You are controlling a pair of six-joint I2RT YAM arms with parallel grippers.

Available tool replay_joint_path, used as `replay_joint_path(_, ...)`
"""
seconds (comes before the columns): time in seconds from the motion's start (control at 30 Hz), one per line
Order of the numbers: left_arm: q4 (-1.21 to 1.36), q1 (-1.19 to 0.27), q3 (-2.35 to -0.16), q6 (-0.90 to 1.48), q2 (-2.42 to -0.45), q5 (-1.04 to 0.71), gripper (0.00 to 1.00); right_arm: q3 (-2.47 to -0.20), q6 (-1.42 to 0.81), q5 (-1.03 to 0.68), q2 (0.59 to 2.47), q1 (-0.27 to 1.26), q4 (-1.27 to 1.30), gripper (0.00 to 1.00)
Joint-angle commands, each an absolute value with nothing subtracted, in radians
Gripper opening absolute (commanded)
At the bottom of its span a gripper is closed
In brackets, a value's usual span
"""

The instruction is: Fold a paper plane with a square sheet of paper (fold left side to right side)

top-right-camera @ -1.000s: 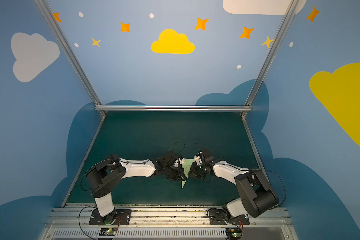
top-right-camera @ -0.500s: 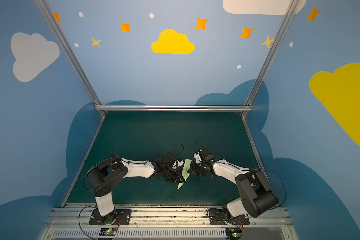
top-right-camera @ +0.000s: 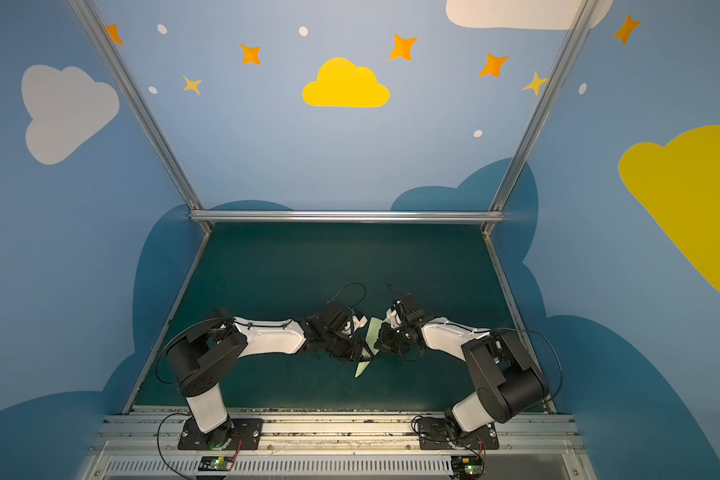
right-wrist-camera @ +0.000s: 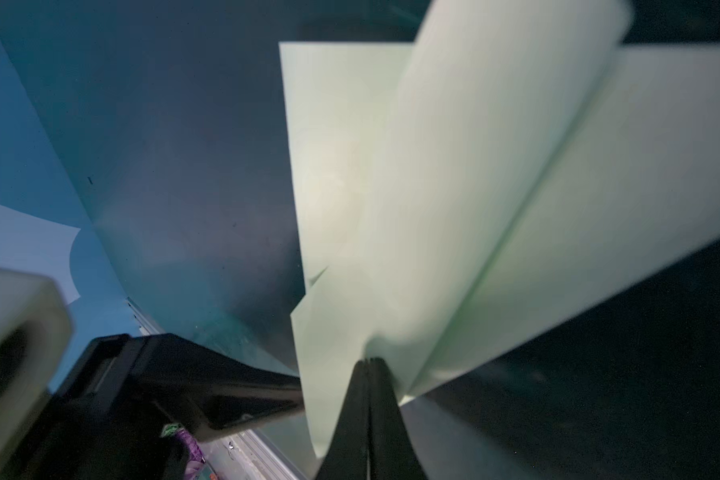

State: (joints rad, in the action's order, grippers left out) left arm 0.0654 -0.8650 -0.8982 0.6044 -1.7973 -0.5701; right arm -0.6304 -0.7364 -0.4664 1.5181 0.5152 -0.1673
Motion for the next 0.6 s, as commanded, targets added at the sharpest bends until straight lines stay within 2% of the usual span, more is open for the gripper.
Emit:
replay_joint_path(0.0, -0.026, -0.858, -0.890, 0.536, -1.730, -0.485, 0.62, -0.637, -0.737, -0.448, 1.535, 0.522, -0.162, 0.00)
replay_joint_path(0.2, -0.142, -0.879, -0.897, 0.443, -1.692, -0.377, 0.67, -0.633, -0.739, -0.444, 1.532, 0.521, -0.161, 0.00)
replay_joint_path(0.37, -0.216, -0.956, -0.937, 0.376, -1.721, -0.296, 0.70, -0.632, -0.741, -0.443, 1.532, 0.522, -0.162, 0.00)
replay_joint_path(0.57, -0.218, -0.993, -0.947, 0.365, -1.751, -0.223, 0.72, -0.625, -0.741, -0.442, 1.529, 0.522, -0.163, 0.00)
